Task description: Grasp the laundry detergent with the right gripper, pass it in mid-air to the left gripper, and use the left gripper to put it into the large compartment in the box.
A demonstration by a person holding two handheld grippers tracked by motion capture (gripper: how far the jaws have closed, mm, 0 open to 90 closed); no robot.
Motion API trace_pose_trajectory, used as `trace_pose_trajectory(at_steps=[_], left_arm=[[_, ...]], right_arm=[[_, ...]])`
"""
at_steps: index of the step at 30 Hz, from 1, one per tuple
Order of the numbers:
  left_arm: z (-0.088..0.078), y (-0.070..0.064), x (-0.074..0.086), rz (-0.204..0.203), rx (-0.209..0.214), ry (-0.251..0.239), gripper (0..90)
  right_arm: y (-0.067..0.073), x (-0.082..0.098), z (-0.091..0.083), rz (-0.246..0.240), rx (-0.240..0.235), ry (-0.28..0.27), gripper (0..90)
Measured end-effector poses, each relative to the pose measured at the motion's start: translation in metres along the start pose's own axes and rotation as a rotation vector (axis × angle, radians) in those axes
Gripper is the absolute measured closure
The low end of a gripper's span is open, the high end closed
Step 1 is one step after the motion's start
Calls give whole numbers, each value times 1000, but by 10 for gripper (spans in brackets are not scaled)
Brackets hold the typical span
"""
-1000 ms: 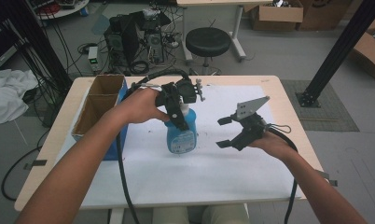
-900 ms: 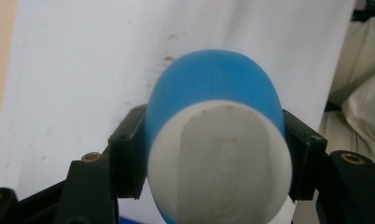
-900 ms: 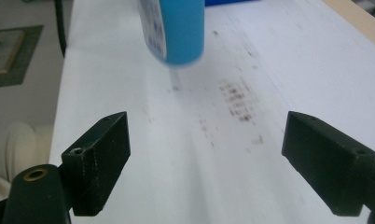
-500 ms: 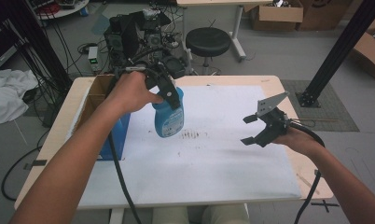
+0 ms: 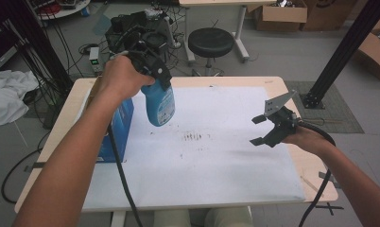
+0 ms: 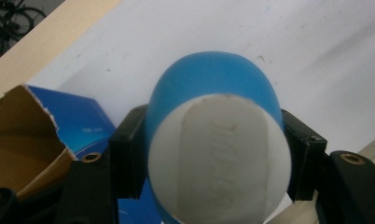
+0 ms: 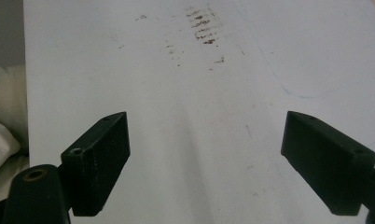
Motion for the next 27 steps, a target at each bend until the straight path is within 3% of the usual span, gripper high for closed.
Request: trace_pose_trajectory(at_steps=[8,13,20,21,27], left_arm=[[-18,11,0,-89,-32,-13,381],[-37,19,2,-180,-53,-55,382],[-51,25,6,-244,-95,-77,381],[-55,27,8,-271,-108,-90,382],[-72,31,18,-325,-124,-106,382]], right_arm=[[-3,1,-4,-3,5,10,154],[-4,3,-3,-5,4,28,154],[-4,3,-4,-15,5,42,155],[-5,3,-4,-16,4,47,155],[-3,4,-6,-25,4,57,156]])
Point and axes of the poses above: each handheld gripper's, and its own axes: z roughly forward along the jaws, x roughly out of its underside, y roughly to its left, the point moved 2 cm from there along z, roughly forward along the jaws, and after that the axes turned 11 degrees about x, right-handed, at the moved point
